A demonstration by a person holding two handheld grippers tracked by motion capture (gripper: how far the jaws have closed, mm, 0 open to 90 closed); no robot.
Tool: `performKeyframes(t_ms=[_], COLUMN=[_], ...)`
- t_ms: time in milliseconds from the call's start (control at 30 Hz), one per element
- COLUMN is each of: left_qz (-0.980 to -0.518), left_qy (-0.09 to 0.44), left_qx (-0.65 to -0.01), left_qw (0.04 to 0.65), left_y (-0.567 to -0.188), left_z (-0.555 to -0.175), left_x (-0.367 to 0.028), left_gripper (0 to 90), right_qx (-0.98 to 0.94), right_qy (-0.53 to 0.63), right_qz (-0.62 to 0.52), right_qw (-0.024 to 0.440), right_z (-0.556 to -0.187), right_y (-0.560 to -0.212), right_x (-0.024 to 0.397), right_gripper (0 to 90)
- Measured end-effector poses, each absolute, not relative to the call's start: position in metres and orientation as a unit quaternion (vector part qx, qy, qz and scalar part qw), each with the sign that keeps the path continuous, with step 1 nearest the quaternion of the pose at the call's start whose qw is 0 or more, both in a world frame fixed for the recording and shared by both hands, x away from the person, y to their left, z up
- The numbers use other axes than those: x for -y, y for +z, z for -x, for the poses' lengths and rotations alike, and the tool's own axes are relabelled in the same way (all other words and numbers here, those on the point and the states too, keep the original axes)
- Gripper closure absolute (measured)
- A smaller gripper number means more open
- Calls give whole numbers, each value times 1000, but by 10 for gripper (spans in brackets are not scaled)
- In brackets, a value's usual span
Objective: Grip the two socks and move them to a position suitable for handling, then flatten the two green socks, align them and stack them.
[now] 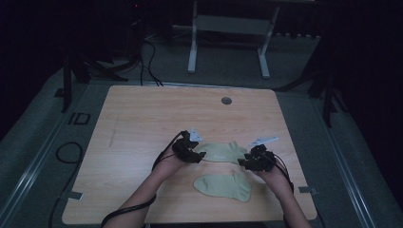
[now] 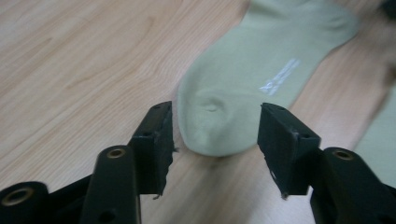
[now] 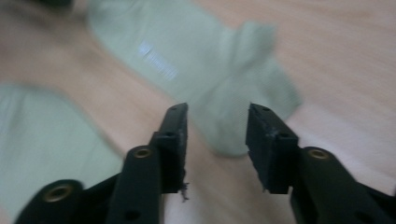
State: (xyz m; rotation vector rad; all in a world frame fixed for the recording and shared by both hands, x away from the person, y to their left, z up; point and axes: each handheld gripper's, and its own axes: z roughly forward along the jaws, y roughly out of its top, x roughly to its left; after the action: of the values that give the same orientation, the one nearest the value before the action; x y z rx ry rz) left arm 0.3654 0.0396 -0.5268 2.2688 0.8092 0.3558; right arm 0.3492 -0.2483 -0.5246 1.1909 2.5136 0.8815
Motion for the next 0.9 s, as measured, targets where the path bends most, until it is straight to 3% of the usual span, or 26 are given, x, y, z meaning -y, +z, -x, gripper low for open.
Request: performKeyframes(t_ms=[67, 233, 367, 600, 800, 900], left_qz=[-874, -877, -880, -895, -907, -911], left_qy=[128, 102, 70, 65, 74, 84], left_qx=[-315, -317, -318, -293, -273, -270], left_qw=[347, 346, 345, 329, 312, 299], left_y=[-520, -516, -525, -538, -545, -548], left_z=[-358, -327, -304, -285, -281, -281], left_x=[-46, -59, -61, -47, -37, -33], left_gripper=[439, 439, 470, 475, 614, 625], right_qx=[-866, -866, -873, -893, -904, -905], right_qy=[297, 311, 311, 270, 233, 232], right_qz=[-386, -386, -370, -352, -346, -344], right_qw=[112, 63, 67, 79, 92, 95], right_z=[-344, -331, -314, -294, -286, -284], right_y=[-524, -518, -515, -530, -542, -543], right_x=[246, 248, 249, 251, 252, 252], right_gripper=[500, 512, 541, 550, 609, 639])
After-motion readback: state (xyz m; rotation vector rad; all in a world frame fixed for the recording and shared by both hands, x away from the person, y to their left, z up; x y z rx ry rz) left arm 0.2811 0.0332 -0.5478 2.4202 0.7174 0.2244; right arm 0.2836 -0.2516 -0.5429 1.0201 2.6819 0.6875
